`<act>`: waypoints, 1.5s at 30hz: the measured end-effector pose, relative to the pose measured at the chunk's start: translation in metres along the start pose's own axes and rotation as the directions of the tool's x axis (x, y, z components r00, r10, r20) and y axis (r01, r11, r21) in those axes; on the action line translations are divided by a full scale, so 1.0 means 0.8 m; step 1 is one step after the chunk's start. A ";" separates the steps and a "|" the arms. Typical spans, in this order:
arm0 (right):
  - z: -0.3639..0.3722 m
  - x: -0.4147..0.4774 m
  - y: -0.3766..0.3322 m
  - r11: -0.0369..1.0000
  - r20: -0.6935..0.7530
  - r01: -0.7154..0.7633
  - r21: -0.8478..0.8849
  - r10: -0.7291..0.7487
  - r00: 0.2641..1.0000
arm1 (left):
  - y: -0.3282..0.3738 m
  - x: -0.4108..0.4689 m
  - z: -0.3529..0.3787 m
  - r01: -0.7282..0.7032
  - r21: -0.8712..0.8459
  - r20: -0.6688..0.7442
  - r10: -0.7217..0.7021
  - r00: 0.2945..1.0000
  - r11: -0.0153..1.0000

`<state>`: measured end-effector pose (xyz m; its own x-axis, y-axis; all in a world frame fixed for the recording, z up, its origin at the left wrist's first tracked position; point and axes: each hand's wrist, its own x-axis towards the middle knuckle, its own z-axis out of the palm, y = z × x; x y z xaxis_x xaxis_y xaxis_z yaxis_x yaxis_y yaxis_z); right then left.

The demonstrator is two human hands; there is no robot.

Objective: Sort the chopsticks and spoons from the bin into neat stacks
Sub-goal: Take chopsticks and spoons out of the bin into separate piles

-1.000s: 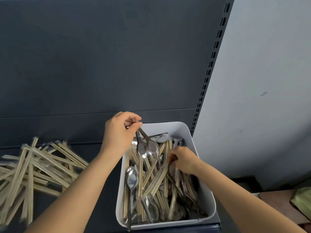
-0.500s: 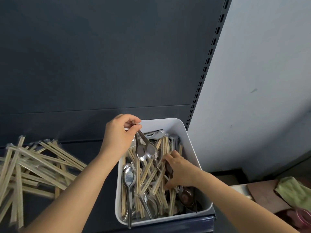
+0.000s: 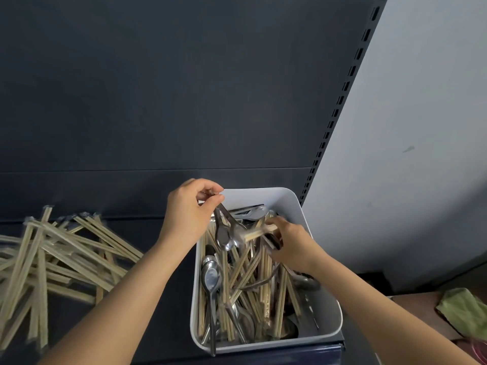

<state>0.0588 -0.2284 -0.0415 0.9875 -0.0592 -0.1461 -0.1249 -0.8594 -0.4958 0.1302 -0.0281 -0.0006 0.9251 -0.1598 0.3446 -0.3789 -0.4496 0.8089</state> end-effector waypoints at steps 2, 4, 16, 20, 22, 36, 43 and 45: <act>-0.005 0.003 -0.002 0.998 -0.051 -0.018 0.053 0.021 0.998 | 0.001 0.000 -0.003 0.005 -0.002 -0.011 -0.005 1.000 1.000; -0.010 0.006 -0.005 0.995 -0.083 -0.024 0.094 0.032 0.996 | 0.003 0.001 -0.007 0.004 -0.002 -0.027 -0.004 1.000 1.000; -0.043 0.013 -0.024 0.894 -0.214 0.048 0.446 0.054 0.975 | 0.006 0.002 -0.024 -0.012 0.040 -0.067 0.014 0.998 0.999; -0.053 0.017 -0.030 0.865 -0.269 0.096 0.493 0.046 0.962 | 0.008 0.001 -0.024 -0.018 0.049 -0.069 0.021 0.997 0.999; -0.059 0.020 -0.032 0.883 -0.299 0.119 0.454 0.026 0.954 | 0.009 0.001 -0.026 -0.020 0.050 -0.078 0.024 0.997 0.999; -0.072 0.048 -0.106 0.812 -0.331 0.322 0.487 -0.169 0.928 | 0.009 -0.018 -0.118 0.061 0.015 -0.400 -0.050 0.915 0.998; -0.025 0.056 -0.222 0.762 -0.271 0.404 0.506 -0.305 0.913 | -0.045 -0.064 -0.242 0.155 -0.174 -0.612 -0.231 0.757 0.972; 0.002 0.056 -0.264 0.769 -0.238 0.423 0.479 -0.350 0.906 | -0.072 -0.083 -0.283 0.176 -0.226 -0.634 -0.282 0.720 0.958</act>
<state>0.1293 -0.0492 0.0553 0.9613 0.1262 0.2448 0.2754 -0.4426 -0.8534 0.0851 0.2073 0.0376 0.7569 0.5687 0.3221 -0.2059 -0.2602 0.9433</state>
